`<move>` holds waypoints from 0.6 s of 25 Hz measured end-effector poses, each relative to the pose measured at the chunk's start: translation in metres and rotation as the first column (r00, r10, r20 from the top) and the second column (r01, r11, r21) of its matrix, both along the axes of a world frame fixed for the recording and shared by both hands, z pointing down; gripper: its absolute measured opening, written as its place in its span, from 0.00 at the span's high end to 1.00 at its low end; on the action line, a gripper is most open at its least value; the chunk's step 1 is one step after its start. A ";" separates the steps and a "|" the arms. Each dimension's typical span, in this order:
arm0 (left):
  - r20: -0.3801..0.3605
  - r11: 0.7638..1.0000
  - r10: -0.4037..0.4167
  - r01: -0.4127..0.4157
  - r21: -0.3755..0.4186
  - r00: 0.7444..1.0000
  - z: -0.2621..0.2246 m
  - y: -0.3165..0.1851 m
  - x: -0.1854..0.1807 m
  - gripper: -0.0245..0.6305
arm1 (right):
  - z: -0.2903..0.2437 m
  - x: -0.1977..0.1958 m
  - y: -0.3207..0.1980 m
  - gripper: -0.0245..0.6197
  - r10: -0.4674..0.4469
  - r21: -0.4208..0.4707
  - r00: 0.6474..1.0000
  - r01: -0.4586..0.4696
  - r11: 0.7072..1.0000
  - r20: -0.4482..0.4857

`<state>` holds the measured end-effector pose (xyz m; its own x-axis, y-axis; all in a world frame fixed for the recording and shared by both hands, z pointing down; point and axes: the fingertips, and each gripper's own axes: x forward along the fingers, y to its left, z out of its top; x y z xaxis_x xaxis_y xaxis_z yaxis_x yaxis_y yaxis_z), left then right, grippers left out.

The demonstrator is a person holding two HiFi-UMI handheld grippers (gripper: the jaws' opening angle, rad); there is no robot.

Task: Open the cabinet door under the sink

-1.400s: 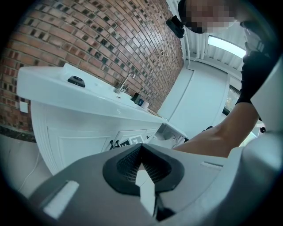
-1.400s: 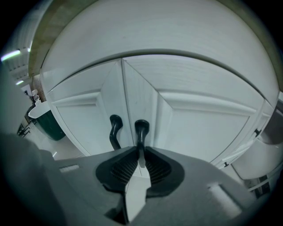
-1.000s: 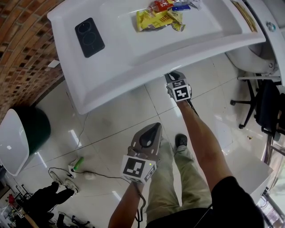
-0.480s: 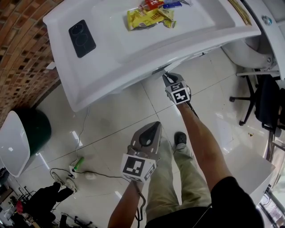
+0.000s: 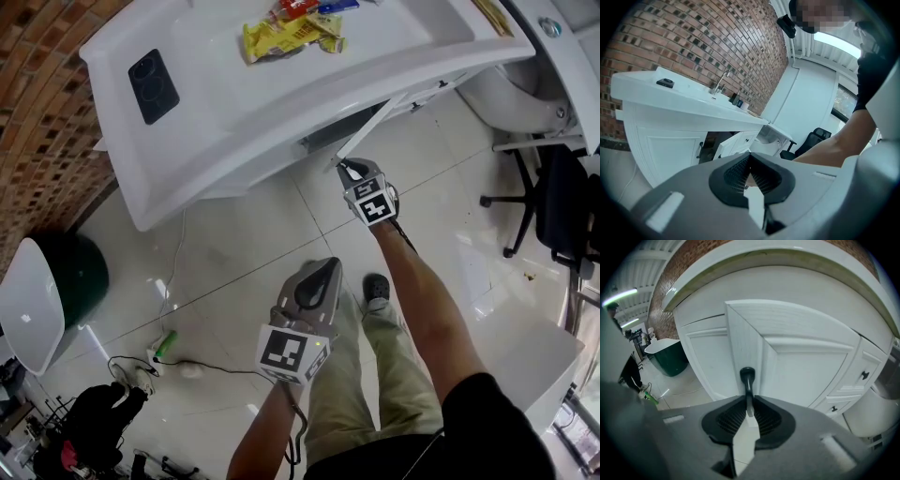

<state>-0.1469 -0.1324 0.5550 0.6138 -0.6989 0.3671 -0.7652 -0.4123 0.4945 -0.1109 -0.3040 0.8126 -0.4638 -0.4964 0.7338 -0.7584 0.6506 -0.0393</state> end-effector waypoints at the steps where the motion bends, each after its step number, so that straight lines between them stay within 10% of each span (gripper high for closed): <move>1: 0.001 1.000 0.005 -0.005 0.002 1.000 0.000 0.002 0.004 0.94 | 0.000 0.002 0.002 0.90 0.000 0.000 1.000 0.000 1.000 0.001; 15: 0.031 1.000 0.024 -0.025 0.001 0.999 -0.003 0.028 0.053 0.94 | 0.000 0.039 0.029 0.90 -0.029 0.011 0.999 0.029 1.000 0.022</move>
<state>-0.0943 -0.1049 0.5522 0.6193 -0.6842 0.3853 -0.7696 -0.4317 0.4705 -0.0720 -0.2746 0.8127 -0.4944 -0.4905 0.7176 -0.7381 0.6729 -0.0487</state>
